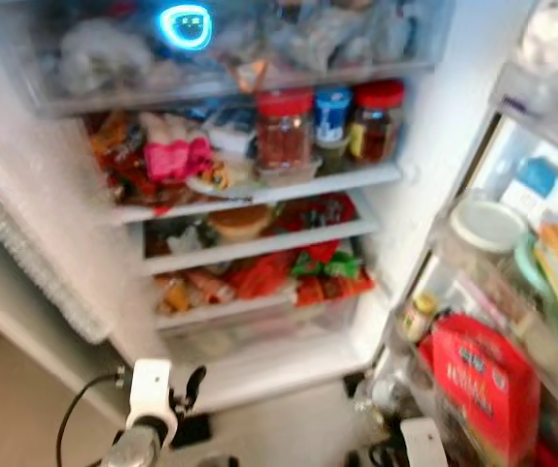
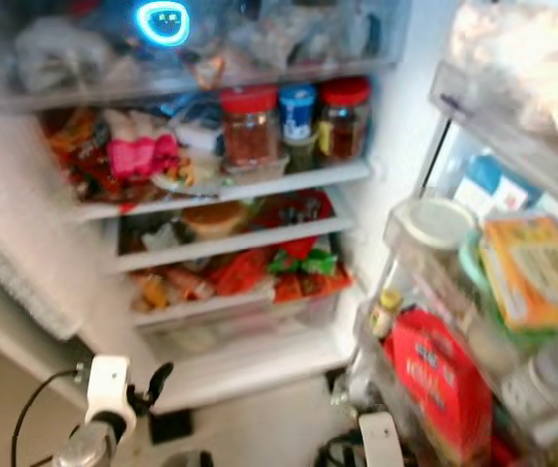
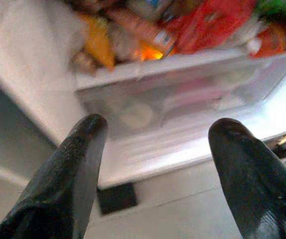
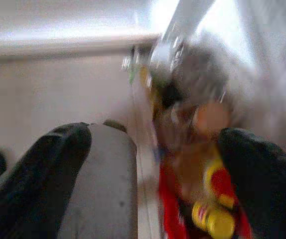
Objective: Restocking fridge
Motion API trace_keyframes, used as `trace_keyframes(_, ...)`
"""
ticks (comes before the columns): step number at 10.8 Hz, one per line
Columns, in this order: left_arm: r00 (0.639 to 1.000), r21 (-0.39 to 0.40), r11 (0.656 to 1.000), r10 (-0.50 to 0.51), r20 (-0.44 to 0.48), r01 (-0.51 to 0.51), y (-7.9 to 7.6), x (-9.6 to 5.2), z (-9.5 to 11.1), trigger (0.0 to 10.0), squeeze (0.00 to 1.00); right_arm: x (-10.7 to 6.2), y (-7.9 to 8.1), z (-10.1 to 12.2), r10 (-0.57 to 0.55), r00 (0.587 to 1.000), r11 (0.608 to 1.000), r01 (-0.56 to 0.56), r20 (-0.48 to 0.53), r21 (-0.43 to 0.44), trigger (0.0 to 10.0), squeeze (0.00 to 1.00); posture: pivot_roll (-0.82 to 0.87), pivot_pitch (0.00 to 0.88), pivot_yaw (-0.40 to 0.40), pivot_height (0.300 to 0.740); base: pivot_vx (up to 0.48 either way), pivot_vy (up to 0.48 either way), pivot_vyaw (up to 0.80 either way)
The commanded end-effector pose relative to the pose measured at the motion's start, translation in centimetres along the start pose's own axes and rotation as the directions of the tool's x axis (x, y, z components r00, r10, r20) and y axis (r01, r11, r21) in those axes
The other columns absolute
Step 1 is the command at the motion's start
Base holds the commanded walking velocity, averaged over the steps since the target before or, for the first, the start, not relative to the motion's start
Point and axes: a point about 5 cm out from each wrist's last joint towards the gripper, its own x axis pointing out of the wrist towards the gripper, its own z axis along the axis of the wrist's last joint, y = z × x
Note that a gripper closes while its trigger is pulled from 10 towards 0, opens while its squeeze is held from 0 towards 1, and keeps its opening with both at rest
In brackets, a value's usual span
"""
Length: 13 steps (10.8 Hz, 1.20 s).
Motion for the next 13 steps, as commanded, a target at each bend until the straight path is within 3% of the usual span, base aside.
trace_keyframes(1, 1.000, -0.024, 1.000, 0.010, -0.028, -0.011, 0.1, -0.2, -0.9, 10.0, 0.00, -1.1, 0.8, -3.7, 0.034, 0.989, 0.999, -0.033, -0.142, 0.003, 10.0, 0.00, -0.08, 0.076, 0.046, 0.651, -0.337, 0.000, 0.00)
trace_keyframes(6, 0.993, -0.035, 0.999, 0.020, -0.118, -0.024, 0.7, -0.2, -2.5, 10.0, 0.00, -1.1, 0.8, -3.6, 0.039, 0.989, 0.999, -0.038, -0.144, 0.009, 10.0, 0.00, -0.07, 0.073, 0.049, 0.651, -0.340, 0.000, 0.00)
trace_keyframes(8, 0.961, -0.084, 0.991, 0.078, -0.264, -0.103, 1.5, -0.8, -4.4, 10.0, 0.00, -1.1, 0.9, -3.6, 0.041, 0.989, 0.999, -0.040, -0.145, 0.010, 10.0, 0.00, -0.07, 0.068, 0.049, 0.651, 0.000, 0.000, 0.00)
trace_keyframes(10, 0.898, -0.137, 0.975, 0.101, -0.427, -0.174, 2.1, -2.5, -7.0, 10.0, 0.00, -1.1, 1.0, -3.7, 0.046, 0.988, 0.999, -0.044, -0.147, 0.011, 10.0, 0.00, -0.07, 0.056, 0.054, 0.651, 0.000, 0.000, 0.00)
trace_keyframes(13, 0.866, -0.136, 0.974, 0.091, -0.492, -0.180, 1.7, -3.5, -8.3, 10.0, 0.00, -1.2, 1.0, -3.8, 0.046, 0.988, 0.999, -0.045, -0.151, 0.013, 10.0, 0.00, -0.08, 0.038, 0.055, 0.651, 0.000, 0.479, 0.00)
